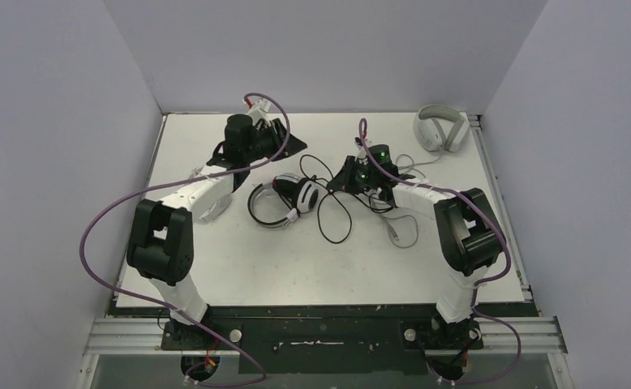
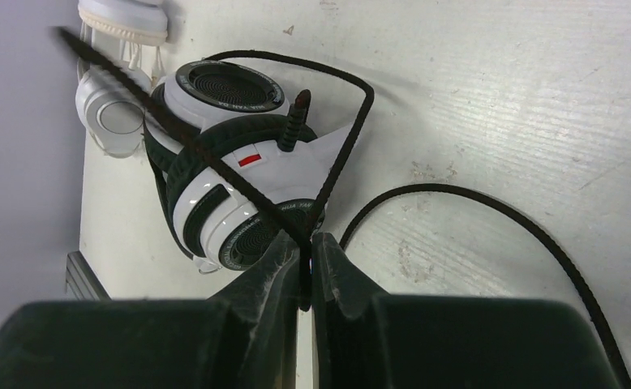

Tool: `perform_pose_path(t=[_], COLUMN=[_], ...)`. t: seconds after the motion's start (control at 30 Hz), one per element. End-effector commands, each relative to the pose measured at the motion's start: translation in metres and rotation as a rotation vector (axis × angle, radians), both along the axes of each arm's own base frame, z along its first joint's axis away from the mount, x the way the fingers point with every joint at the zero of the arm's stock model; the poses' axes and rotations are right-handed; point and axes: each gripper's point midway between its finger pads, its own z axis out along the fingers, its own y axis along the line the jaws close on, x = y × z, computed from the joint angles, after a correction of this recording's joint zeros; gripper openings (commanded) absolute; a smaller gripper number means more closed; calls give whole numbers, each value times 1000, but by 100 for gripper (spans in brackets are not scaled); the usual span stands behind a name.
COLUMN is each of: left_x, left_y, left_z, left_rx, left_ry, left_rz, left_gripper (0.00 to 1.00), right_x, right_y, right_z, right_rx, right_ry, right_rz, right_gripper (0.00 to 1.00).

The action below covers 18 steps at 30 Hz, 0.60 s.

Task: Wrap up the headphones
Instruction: Untie the headphones cable at the center of the board.

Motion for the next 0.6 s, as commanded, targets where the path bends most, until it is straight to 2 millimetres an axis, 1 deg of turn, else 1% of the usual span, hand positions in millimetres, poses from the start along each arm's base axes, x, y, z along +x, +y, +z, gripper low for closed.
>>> perform_pose_path(t=[0.0, 0.03, 0.07, 0.1, 0.2, 0.27, 0.33, 0.4, 0.47, 0.57], left_x=[6, -2, -13, -23, -54, -77, -91, -96, -94, -79], left_y=[24, 26, 28, 29, 21, 5, -8, -18, -25, -25], left_z=[19, 19, 12, 10, 6, 2, -3, -11, -18, -30], left_rx=[88, 91, 104, 115, 153, 157, 122, 77, 49, 38], left_ry=[-61, -63, -56, -59, -92, -103, -98, -73, -59, -30], left_rz=[63, 70, 78, 94, 123, 124, 115, 127, 155, 271], left_gripper=[37, 47, 53, 55, 58, 56, 54, 51, 49, 46], right_x=[1, 3, 4, 4, 5, 6, 6, 5, 5, 5], right_y=[0, 0, 2, 3, 5, 4, 4, 4, 4, 5], right_z=[3, 4, 6, 6, 8, 10, 10, 11, 11, 13], right_rx=[24, 27, 29, 33, 45, 50, 56, 71, 83, 100], right_ry=[-3, -5, -6, -7, -5, -9, -8, -7, -3, -7], right_rz=[16, 17, 19, 23, 26, 24, 23, 23, 23, 20], right_gripper=[0, 0, 0, 0, 0, 0, 0, 0, 0, 0])
